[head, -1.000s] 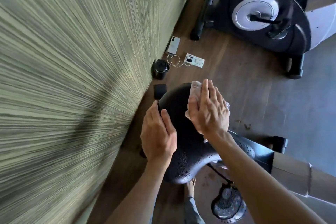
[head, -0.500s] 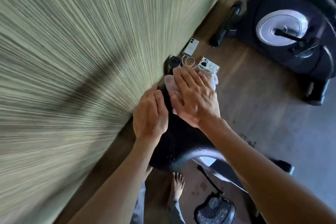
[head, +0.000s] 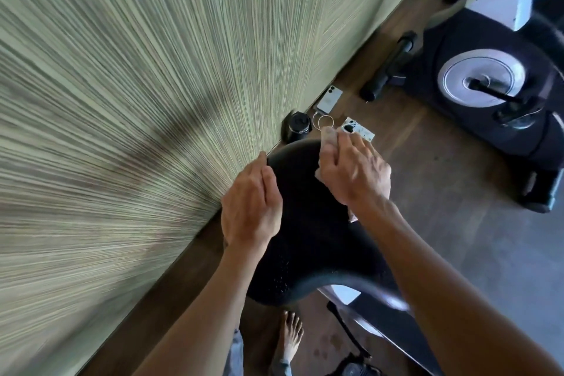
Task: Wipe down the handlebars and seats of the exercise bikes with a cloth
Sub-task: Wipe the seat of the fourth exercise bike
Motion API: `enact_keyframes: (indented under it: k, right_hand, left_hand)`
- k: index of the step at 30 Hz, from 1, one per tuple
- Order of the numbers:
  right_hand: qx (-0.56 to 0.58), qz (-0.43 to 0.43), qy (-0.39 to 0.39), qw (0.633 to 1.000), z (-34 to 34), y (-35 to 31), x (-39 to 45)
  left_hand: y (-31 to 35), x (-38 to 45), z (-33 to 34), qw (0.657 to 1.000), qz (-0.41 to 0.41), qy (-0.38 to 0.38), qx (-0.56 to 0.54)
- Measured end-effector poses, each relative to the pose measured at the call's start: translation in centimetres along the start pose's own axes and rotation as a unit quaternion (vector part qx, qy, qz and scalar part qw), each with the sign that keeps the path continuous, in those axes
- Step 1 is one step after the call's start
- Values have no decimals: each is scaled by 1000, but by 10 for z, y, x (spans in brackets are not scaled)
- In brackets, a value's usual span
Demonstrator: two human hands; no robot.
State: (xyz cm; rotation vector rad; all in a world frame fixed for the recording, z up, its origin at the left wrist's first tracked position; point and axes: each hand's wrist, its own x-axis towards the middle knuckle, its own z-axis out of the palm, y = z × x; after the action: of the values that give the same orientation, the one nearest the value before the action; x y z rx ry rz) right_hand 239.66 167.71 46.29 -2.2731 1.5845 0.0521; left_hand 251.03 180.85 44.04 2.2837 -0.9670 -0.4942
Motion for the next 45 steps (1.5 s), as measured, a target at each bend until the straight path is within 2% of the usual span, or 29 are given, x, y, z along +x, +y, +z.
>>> enact_keyframes:
  k: [4,7,10,13,15,17,19,22,27,30,34,36,40,45]
  right_hand:
    - [-76,-158,2,984,5,-44,12]
    - [-32,-257,38,965,16,-35,-17]
    - [10,-242,51,969,17,13,-67]
    - [29,-129,33,991,16,45,-82]
    - [71,-33,7,997,13,38,-62]
    - [76,14,31,997,12,21,-32]
    - [27,-11,57,998,8,0,-8]
    - [-32,-102,48,993,16,-26,-1]
    - [4,-179,45,983,15,-23,-23]
    - [73,-165,45,983,3,-7,-25]
    - [-37,-104,73,991,21,-24,-21]
    - [-55,-106,106,987,32,-40,-16]
    - [-60,-169,102,978,37,-65,-11]
    - [-43,-297,131,945,45,-70,-26]
  left_hand:
    - [0,1,-2,1000,-20,-3,1]
    - [-2,1,-2,1000,-23,5,-18]
    - [0,-2,-1,1000,-20,7,-5]
    - [1,-2,0,1000,-15,5,-2]
    - [0,-1,1,1000,-7,12,1]
    - [0,0,2,1000,-6,23,-2]
    - [2,2,2,1000,-13,21,2]
    - [0,1,3,1000,-27,9,6]
    - [2,0,1,1000,-20,21,3]
    - [4,0,1,1000,-18,16,10]
    - [0,-1,2,999,-11,33,1]
    - [-1,-1,2,999,-5,49,-12]
    - [-3,-4,2,987,-1,119,-105]
    - [-20,-9,-18,925,-33,244,-288]
